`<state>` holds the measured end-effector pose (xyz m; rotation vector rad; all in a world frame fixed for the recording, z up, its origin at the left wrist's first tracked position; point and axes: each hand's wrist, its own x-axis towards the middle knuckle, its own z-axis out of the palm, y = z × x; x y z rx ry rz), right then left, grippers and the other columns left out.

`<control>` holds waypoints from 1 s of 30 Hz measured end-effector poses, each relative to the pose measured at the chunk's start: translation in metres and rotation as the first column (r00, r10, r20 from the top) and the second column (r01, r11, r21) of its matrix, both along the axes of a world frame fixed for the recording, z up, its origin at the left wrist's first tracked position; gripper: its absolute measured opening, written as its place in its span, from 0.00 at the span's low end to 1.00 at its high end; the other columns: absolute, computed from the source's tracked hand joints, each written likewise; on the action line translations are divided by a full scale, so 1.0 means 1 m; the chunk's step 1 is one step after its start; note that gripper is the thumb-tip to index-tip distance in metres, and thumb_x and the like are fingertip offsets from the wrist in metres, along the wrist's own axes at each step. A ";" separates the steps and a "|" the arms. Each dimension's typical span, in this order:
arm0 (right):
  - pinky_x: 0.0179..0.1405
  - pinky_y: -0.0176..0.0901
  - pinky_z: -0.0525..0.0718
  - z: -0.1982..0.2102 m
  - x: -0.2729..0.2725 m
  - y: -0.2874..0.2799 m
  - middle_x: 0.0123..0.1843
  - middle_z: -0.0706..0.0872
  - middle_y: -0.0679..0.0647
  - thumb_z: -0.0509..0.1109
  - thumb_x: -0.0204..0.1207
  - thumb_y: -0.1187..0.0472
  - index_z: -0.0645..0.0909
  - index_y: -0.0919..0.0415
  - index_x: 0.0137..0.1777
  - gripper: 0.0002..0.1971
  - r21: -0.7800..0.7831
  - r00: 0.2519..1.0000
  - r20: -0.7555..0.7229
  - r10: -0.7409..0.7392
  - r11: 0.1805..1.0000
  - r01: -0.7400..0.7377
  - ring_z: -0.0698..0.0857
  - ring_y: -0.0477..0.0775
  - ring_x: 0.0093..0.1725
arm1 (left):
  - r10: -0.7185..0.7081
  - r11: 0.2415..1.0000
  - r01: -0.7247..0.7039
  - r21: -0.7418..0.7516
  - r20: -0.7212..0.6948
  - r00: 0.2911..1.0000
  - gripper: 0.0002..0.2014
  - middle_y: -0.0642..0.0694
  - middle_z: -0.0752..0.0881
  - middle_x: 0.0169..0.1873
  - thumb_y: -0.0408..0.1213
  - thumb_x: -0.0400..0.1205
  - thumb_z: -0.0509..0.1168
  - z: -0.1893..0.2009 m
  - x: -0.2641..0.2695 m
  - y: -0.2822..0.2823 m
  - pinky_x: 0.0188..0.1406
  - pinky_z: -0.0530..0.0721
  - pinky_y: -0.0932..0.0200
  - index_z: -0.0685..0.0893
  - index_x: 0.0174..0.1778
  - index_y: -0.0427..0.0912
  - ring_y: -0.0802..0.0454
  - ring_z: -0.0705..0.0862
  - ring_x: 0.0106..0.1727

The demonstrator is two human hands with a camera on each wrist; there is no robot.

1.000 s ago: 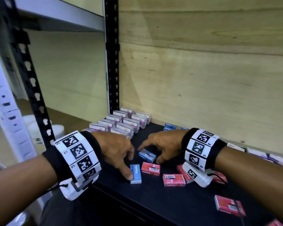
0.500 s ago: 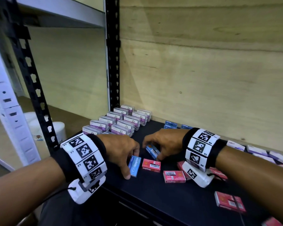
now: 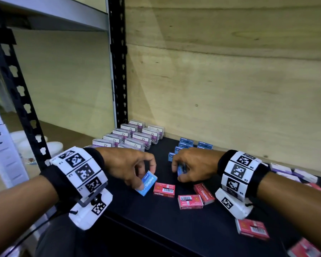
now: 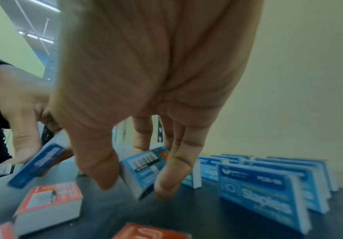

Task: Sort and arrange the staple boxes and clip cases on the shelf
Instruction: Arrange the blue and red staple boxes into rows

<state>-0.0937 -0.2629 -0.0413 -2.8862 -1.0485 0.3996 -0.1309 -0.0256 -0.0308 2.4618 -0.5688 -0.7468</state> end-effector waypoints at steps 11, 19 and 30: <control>0.42 0.36 0.78 0.000 -0.010 -0.044 0.47 0.82 0.39 0.68 0.74 0.66 0.78 0.46 0.55 0.15 0.058 0.993 -0.056 -0.100 0.993 0.104 0.80 0.39 0.41 | -0.114 0.963 0.026 0.266 0.318 0.941 0.14 0.58 0.82 0.43 0.38 0.78 0.74 0.000 0.043 -0.045 0.34 0.73 0.73 0.83 0.58 0.50 0.66 0.78 0.36; 0.52 0.51 0.82 0.001 -0.019 -0.062 0.58 0.70 0.44 0.65 0.76 0.70 0.73 0.40 0.61 0.22 0.024 0.990 -0.062 -0.124 0.992 0.126 0.80 0.52 0.52 | -0.148 0.949 0.030 0.312 0.360 0.921 0.13 0.55 0.83 0.44 0.37 0.76 0.75 -0.010 0.063 -0.070 0.33 0.72 0.71 0.85 0.56 0.49 0.60 0.79 0.41; 0.46 0.46 0.82 -0.008 -0.011 -0.062 0.53 0.73 0.46 0.71 0.75 0.65 0.68 0.41 0.52 0.19 0.087 0.982 -0.012 -0.188 0.978 0.189 0.78 0.51 0.44 | -0.135 0.933 -0.009 0.359 0.374 0.918 0.09 0.56 0.83 0.38 0.44 0.76 0.76 -0.010 0.063 -0.069 0.34 0.74 0.64 0.83 0.47 0.50 0.56 0.81 0.41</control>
